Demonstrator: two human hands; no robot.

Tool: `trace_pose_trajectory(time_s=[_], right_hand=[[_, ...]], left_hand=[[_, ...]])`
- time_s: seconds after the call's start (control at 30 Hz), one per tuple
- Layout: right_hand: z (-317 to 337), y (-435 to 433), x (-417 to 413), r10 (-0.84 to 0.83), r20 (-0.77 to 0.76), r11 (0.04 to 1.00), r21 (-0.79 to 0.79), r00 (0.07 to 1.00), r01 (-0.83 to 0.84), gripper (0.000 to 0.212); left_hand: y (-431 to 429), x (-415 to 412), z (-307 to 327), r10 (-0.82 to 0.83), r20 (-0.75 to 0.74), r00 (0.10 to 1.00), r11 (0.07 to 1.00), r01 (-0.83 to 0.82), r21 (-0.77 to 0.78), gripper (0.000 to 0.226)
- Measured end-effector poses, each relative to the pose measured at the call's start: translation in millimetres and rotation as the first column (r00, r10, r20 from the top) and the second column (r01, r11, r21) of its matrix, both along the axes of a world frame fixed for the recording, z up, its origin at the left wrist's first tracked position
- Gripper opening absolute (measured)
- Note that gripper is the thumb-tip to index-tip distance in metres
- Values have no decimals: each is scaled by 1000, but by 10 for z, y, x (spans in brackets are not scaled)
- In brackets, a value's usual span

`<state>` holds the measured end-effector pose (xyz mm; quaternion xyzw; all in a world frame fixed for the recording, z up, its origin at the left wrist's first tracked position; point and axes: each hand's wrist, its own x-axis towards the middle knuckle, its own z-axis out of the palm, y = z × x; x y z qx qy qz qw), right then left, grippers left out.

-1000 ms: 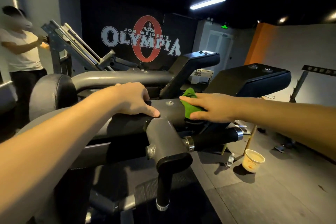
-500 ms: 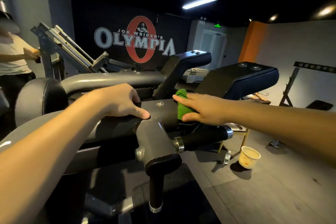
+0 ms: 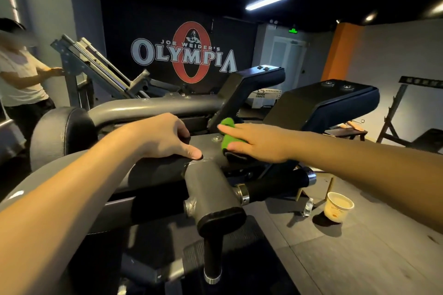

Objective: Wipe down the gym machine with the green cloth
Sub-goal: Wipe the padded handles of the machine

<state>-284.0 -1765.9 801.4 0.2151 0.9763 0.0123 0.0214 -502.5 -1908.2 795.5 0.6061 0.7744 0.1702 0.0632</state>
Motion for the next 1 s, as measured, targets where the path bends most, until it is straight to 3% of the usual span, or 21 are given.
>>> trace_pose_trajectory(time_s=[0.13, 0.37, 0.5, 0.57, 0.83, 1.0], right_hand=[[70, 123, 340, -131, 155, 976, 195, 979, 100, 81], [-17, -57, -82, 47, 69, 994, 98, 996, -54, 88], [-8, -94, -48, 42, 7, 998, -54, 999, -42, 89], [25, -20, 142, 22, 23, 998, -55, 999, -20, 89], [53, 76, 197, -69, 10, 998, 2, 998, 69, 61], [-44, -298, -678, 70, -51, 997, -35, 996, -72, 51]], left_hand=[[18, -52, -36, -18, -9, 1000, 1000, 18, 13, 81], [48, -49, -5, -21, -29, 999, 999, 20, -26, 86], [11, -52, 36, -36, -61, 997, 997, 32, -63, 86], [-20, -57, 44, -37, -56, 998, 997, 33, -72, 83], [-249, -138, -86, 21, -18, 1000, 999, -21, 34, 87], [-538, -287, -86, 145, -126, 981, 989, -146, 5, 89]])
